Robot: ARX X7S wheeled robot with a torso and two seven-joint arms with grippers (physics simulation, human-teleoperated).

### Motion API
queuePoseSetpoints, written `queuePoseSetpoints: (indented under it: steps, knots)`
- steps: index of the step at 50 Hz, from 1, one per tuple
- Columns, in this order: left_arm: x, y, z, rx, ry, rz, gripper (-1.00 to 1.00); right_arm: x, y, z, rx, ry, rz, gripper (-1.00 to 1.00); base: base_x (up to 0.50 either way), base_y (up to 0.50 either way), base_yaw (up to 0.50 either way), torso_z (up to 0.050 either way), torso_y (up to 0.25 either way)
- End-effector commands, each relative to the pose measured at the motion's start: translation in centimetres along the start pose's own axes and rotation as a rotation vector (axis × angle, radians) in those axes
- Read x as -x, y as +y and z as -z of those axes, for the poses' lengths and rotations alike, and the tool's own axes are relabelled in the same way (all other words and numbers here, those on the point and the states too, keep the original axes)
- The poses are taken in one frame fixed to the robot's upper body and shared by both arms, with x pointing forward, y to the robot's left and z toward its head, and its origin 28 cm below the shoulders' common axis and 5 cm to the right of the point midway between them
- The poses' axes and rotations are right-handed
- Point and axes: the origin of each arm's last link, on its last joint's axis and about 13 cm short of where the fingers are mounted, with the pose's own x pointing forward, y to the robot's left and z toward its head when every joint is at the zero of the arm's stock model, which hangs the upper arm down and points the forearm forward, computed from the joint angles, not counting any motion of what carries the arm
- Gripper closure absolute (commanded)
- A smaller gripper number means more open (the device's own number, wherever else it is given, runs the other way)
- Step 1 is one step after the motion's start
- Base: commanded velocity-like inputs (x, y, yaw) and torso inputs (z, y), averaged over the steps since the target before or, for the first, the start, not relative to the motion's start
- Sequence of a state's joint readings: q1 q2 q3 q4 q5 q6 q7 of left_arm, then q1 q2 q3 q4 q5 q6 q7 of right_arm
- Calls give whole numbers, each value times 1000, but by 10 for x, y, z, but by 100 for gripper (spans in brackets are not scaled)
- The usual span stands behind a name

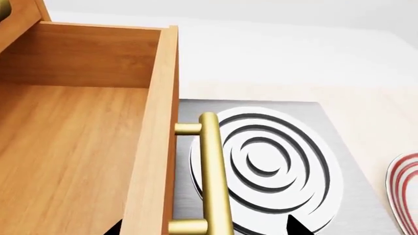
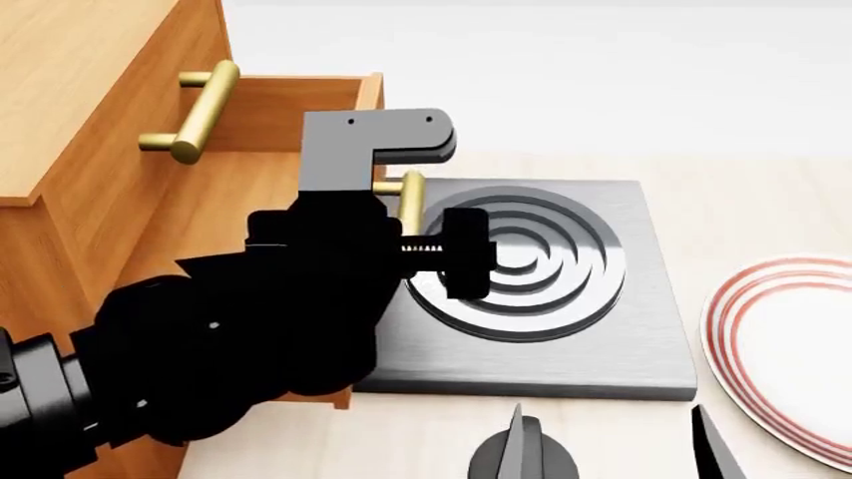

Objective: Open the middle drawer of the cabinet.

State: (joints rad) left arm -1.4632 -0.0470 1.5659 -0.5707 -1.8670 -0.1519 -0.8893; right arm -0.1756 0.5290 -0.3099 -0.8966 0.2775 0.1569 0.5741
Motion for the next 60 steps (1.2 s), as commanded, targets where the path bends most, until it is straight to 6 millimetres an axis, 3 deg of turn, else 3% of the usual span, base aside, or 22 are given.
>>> queuePoseSetpoints:
  steps: [1, 16, 26, 60]
  knots:
    - [39, -41, 15, -5, 67, 477, -100, 0, 0, 0, -1, 0, -1, -100, 0, 0, -5, 0, 0]
    - [46, -44, 19, -54, 51, 528, -100, -1, -1, 0, -2, -1, 0, -100, 0, 0, -6, 0, 0]
    - [42, -43, 3, -96, -126, 465, -100, 0, 0, 0, -1, 1, -3, -100, -1, 0, -4, 0, 0]
    - [36, -32, -36, -94, -107, 337, -100, 0, 0, 0, -3, 1, -4, -100, -1, 0, -2, 0, 2]
